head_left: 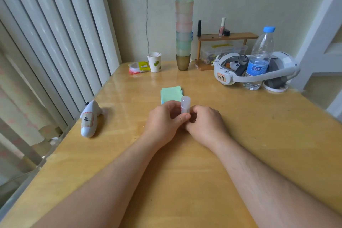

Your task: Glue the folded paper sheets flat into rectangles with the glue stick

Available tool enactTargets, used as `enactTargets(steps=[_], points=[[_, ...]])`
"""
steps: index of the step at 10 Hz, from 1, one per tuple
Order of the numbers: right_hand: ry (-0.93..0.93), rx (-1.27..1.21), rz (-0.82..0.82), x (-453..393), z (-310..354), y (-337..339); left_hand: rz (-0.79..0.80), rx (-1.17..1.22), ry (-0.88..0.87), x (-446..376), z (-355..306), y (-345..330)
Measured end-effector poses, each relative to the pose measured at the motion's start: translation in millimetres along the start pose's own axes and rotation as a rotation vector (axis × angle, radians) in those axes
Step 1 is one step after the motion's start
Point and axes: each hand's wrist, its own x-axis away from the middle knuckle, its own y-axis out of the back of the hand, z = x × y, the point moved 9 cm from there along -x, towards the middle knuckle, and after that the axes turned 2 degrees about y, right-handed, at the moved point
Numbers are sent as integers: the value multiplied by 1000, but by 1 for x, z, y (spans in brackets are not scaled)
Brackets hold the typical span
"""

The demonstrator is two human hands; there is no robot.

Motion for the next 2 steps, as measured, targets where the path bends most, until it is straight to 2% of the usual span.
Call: enactTargets(steps=[2], points=[[10,-27,42,7,4,2,42,-93,-8,7,-5,-4]])
